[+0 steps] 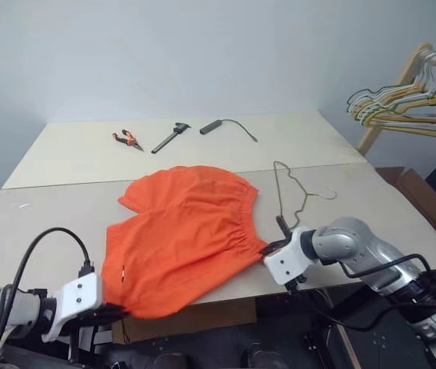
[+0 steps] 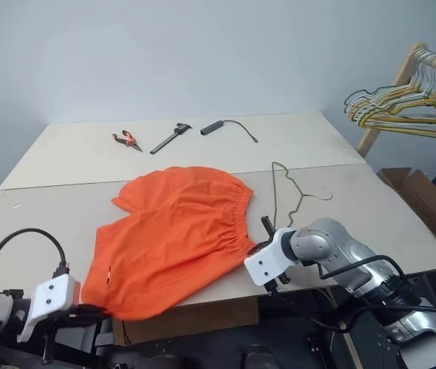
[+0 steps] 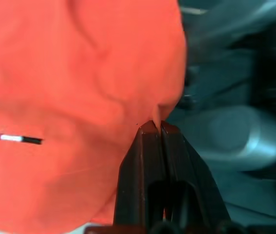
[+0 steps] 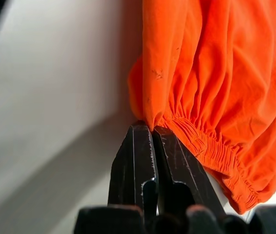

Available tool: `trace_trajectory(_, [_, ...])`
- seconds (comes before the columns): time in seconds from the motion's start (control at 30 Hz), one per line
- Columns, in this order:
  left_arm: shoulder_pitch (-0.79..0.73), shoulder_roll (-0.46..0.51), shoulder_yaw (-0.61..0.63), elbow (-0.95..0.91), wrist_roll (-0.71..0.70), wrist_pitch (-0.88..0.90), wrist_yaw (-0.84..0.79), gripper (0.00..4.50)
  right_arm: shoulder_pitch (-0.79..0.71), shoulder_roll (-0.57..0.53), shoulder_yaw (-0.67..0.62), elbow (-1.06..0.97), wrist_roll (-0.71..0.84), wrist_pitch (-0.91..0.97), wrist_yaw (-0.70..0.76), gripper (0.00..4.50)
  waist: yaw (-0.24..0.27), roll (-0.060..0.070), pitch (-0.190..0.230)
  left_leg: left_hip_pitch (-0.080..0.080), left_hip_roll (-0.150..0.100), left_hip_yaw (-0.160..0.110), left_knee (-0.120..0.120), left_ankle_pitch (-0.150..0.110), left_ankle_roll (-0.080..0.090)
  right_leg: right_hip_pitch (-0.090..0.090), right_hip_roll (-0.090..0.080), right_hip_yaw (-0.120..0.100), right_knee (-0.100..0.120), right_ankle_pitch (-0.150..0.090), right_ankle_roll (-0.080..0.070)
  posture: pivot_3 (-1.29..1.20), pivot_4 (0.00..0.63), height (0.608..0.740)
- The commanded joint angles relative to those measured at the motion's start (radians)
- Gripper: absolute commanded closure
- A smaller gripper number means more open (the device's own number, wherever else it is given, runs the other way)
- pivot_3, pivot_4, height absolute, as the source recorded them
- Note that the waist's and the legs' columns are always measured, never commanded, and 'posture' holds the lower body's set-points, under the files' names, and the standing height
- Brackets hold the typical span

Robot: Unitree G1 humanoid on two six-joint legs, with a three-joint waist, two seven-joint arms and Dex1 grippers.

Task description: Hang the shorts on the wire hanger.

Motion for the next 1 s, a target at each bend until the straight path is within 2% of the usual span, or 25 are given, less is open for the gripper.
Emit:
trace_trajectory(0.03, [0.021,0.023,0.006,-0.03,-0.009,0.008,-0.024,4.5,0.009,-0.009,-0.028,-0.027,0.027,-0.01,0.03,4.46,-0.001,0.0,0.0,0.0,0.0,0.0,0.0,0.0,0.0,0.0,0.0,0.0,0.0,0.0,0.0,0.08,0.0,0.74])
trace_trajectory(0.17, [0.024,0.028,0.008,-0.032,-0.004,0.012,-0.025,4.5,0.025,-0.02,-0.028,-0.033,0.047,-0.011,0.08,4.46,0.0,0.0,0.0,0.001,0.0,0.0,0.0,0.0,0.0,0.0,0.0,0.0,0.001,-0.004,-0.005,0.09,0.0,0.74])
trace_trajectory(0.2, [0.011,0.021,-0.002,-0.02,0.018,0.0,-0.005,4.28,0.028,-0.022,-0.029,-0.038,0.063,-0.012,0.095,4.23,0.0,0.0,0.0,0.001,0.0,0.0,0.001,0.0,0.0,0.001,0.0,0.0,0.001,-0.005,-0.004,0.09,0.0,0.74])
trace_trajectory(0.27, [-0.016,0.004,-0.018,0.001,0.031,-0.009,0.022,3.81,0.032,-0.015,-0.038,-0.047,0.078,0.009,0.106,3.72,0.003,0.0,0.0,0.001,0.0,0.0,0.001,0.0,0.0,0.001,0.0,0.0,0.001,-0.005,-0.003,0.09,0.0,0.74])
trace_trajectory(0.4, [-0.018,0.012,-0.011,0.014,0.031,-0.031,0.011,2.58,0.03,-0.022,-0.05,-0.038,0.073,0.011,0.113,2.36,0.003,0.0,0.0,0.001,0.0,0.0,0.001,0.0,0.0,0.001,0.0,0.0,0.001,-0.005,-0.005,0.09,0.0,0.74])
trace_trajectory(0.47, [-0.005,0.022,0.024,0.023,0.015,-0.033,-0.012,1.91,0.035,-0.045,-0.069,-0.039,0.093,0.019,0.131,1.64,0.0,0.0,0.0,0.001,0.0,0.0,0.001,0.0,0.0,0.001,0.0,0.0,0.001,-0.004,-0.005,0.09,0.0,0.74])
trace_trajectory(0.63, [0.017,0.037,0.169,0.075,-0.042,-0.028,-0.082,0.3,0.053,-0.096,-0.189,-0.081,0.272,0.13,0.187,0.0,0.0,0.0,0.001,0.001,0.0,0.0,0.001,0.0,0.0,0.001,0.0,-0.001,0.001,-0.004,-0.006,0.07,0.0,0.74])
trace_trajectory(0.67, [0.013,0.038,0.192,0.089,-0.048,-0.027,-0.088,0.02,0.055,-0.098,-0.218,-0.09,0.312,0.16,0.192,0.0,0.0,0.0,0.001,0.001,0.0,-0.001,0.001,0.0,0.0,0.001,0.0,-0.001,0.001,-0.004,-0.006,0.07,0.0,0.74])
trace_trajectory(0.73, [-0.013,0.031,0.227,0.128,-0.046,-0.045,-0.076,0.02,0.044,-0.091,-0.276,-0.1,0.368,0.257,0.178,0.0,0.0,0.0,0.001,0.001,0.001,-0.001,0.001,0.0,0.0,0.001,0.0,-0.001,0.001,-0.005,-0.005,0.07,0.0,0.74])
trace_trajectory(0.87, [-0.133,-0.018,0.251,0.147,-0.131,-0.023,-0.029,0.02,-0.063,0.005,-0.314,-0.069,0.39,0.64,0.065,0.0,-0.002,0.0,0.001,0.002,0.001,-0.001,0.001,0.0,0.0,0.001,0.0,-0.001,0.002,-0.005,-0.006,0.07,0.0,0.74])
trace_trajectory(0.9, [-0.165,-0.03,0.247,0.138,-0.16,0.002,-0.011,0.02,-0.091,0.039,-0.314,-0.053,0.39,0.733,0.03,0.0,-0.003,0.0,0.001,0.002,0.001,-0.002,0.001,0.0,0.0,0.001,0.0,-0.001,0.002,-0.004,-0.007,0.07,0.0,0.74])
trace_trajectory(1.0, [-0.299,-0.094,0.201,0.064,-0.288,0.062,0.054,0.02,-0.229,0.265,-0.368,0.114,0.357,1.099,-0.24,0.0,-0.007,-0.002,0.0,0.002,0.001,-0.002,0.001,0.0,-0.001,0.001,0.0,0.0,0.004,-0.002,-0.008,0.07,0.0,0.74])
